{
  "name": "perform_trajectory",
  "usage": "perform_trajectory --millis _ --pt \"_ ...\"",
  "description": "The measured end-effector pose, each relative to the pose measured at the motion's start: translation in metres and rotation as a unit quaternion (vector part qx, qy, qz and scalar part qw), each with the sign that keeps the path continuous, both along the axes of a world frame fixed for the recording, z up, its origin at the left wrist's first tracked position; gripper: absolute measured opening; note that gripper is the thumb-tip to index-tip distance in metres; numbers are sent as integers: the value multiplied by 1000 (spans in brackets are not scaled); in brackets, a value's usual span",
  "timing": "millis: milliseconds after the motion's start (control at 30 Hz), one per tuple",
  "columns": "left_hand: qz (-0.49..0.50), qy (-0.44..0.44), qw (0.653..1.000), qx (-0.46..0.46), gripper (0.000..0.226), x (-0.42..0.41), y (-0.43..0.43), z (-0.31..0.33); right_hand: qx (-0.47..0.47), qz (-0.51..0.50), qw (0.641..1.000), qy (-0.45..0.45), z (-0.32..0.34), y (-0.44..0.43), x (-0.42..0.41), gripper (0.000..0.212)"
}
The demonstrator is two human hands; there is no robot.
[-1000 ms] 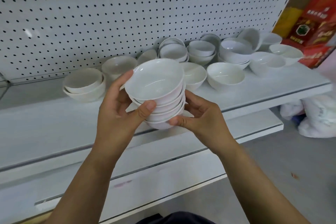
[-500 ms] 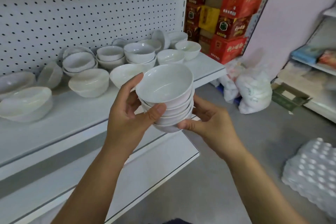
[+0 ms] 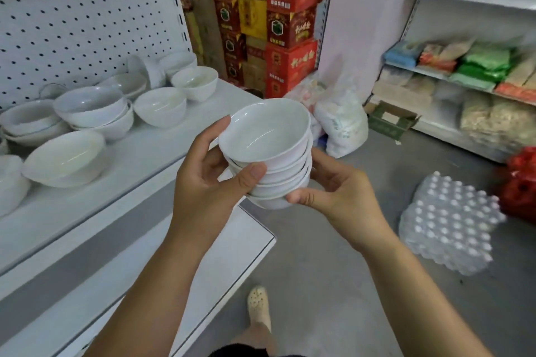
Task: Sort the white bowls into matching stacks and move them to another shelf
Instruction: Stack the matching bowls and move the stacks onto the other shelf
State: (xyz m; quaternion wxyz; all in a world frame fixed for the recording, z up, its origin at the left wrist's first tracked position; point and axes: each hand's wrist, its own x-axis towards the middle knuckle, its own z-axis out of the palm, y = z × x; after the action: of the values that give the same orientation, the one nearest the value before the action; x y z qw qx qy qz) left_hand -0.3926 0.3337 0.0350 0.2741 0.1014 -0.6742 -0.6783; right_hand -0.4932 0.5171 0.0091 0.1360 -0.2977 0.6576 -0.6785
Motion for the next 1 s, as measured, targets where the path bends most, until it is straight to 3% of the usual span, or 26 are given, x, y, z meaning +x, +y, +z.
perform_trajectory --millis 433,633,933,1000 --pt "-172 64 983 -30 83 -237 42 26 -1 -173 985 22 29 66 -172 81" --pt "-250 100 962 -34 73 -358 63 42 -29 -227 973 39 35 86 -267 79" --pt "-306 64 949 -30 111 -502 124 23 -29 -293 955 26 17 147 -377 76" --pt "-314 59 947 -31 111 -533 141 19 -29 -294 955 26 14 164 -405 75"
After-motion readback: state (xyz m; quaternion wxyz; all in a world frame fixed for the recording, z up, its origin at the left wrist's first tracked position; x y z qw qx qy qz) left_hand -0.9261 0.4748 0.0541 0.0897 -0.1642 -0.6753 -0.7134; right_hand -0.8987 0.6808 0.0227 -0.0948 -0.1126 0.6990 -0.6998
